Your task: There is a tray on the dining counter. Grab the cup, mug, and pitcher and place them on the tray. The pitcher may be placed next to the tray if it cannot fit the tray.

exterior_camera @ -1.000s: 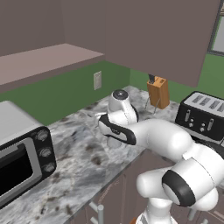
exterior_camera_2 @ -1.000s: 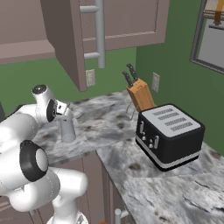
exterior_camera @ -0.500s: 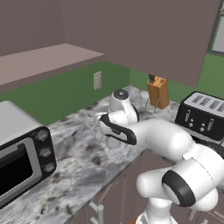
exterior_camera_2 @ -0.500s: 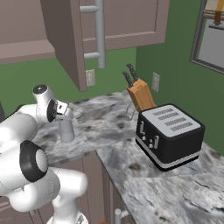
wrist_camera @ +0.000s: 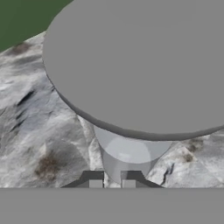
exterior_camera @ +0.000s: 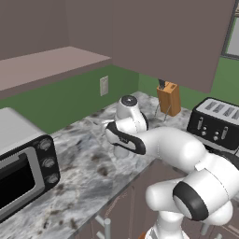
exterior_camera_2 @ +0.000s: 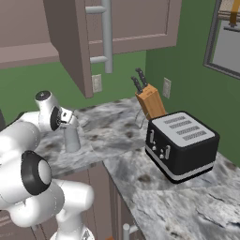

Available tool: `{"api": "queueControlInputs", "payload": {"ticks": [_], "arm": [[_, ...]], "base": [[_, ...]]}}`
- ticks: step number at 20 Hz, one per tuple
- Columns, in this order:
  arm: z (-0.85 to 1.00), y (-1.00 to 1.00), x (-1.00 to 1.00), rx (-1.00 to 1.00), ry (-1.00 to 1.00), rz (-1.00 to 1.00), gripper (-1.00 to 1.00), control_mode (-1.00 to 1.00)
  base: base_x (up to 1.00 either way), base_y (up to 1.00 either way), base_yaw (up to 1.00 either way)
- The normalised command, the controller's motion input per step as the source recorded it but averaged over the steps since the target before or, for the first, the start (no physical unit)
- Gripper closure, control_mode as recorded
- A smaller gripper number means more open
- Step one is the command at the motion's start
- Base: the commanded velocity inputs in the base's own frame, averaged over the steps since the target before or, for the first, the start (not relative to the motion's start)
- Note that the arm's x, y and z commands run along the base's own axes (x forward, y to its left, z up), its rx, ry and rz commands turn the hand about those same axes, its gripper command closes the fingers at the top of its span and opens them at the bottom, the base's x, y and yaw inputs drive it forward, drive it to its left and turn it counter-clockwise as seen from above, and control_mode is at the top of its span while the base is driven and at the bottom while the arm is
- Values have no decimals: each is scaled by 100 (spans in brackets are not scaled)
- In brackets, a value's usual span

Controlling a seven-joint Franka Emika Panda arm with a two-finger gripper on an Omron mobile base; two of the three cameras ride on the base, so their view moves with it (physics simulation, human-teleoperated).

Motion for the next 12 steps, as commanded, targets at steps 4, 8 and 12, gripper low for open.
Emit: {"api": "queueControlInputs", "payload": {"ticks": [4,8,12], "arm": [[0,0,0,0,0,0,100,-100],[0,0,0,0,0,0,100,-100],[2,0,-5,0,-2,0,100,-100]], "base": [[0,0,0],[0,0,0],[0,0,0]]}}
